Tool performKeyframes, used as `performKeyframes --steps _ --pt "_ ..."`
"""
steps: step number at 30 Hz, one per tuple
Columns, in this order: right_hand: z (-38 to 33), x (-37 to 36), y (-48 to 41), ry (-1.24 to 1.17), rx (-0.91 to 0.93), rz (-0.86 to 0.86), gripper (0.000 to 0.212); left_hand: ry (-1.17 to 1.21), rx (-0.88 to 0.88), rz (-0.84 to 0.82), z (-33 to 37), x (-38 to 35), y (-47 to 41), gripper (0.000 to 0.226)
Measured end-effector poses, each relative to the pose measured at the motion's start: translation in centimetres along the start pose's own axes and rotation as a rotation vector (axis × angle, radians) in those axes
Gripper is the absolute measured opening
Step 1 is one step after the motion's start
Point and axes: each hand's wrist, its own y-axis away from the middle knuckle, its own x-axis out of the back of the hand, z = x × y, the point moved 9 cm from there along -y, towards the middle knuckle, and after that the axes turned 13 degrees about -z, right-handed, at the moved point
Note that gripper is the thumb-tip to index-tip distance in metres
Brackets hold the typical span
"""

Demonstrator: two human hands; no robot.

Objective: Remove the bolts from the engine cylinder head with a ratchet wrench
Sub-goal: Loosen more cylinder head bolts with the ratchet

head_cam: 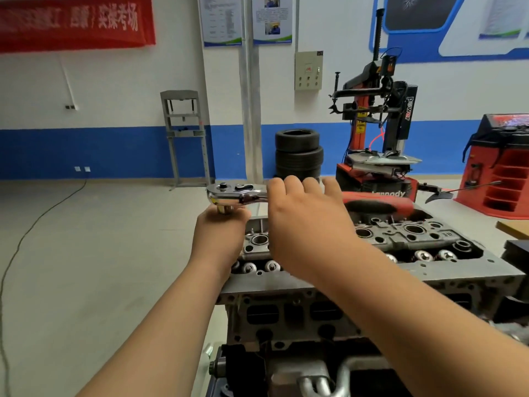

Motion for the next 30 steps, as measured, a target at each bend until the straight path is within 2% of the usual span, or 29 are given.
performKeyframes --steps 2,3,6,8,11,13,19,22,26,30 --pt "0.5 -0.4 -3.1 -0.098 0.025 -0.024 0.042 -0.087 -0.023 -0.088 0.4 0.4 0.0 0.008" --pt "0.2 -0.7 -4.6 -0.166 0.084 -0.062 0.044 -0.215 -0.036 -0.180 0.6 0.5 0.1 0.007" --pt "-2.1 -0.4 -6.7 -0.346 0.371 -0.107 0.046 -0.575 0.046 -0.437 -0.3 1.6 0.9 0.012" --pt "-3.1 0.2 -6.5 -0.394 0.491 -0.083 0.046 -0.767 0.159 -0.491 -1.0 2.0 1.3 0.031" --pt "-4.2 1.2 -6.2 -0.383 0.537 -0.037 0.037 -1.095 0.221 -0.478 0.1 0.9 1.4 0.063" --pt "-4.6 1.5 -6.4 -0.329 0.504 -0.010 0.041 -1.250 0.246 -0.533 0.9 -0.1 1.4 0.066" --pt "-3.8 1.2 -7.7 -0.360 0.422 0.040 0.029 -1.337 0.287 -0.574 0.7 -0.5 1.1 0.036" --pt "-4.1 1.8 -8.2 -0.323 0.403 0.026 0.027 -1.307 0.241 -0.564 1.1 -0.6 1.1 0.030" --pt "-1.9 5.3 -8.9 -0.559 0.378 0.025 0.018 -1.095 0.218 -0.479 1.0 0.7 0.9 0.032" --pt "0.8 7.3 -8.4 -0.487 0.304 0.090 0.012 -1.099 0.148 -0.472 0.8 0.3 1.1 0.029"
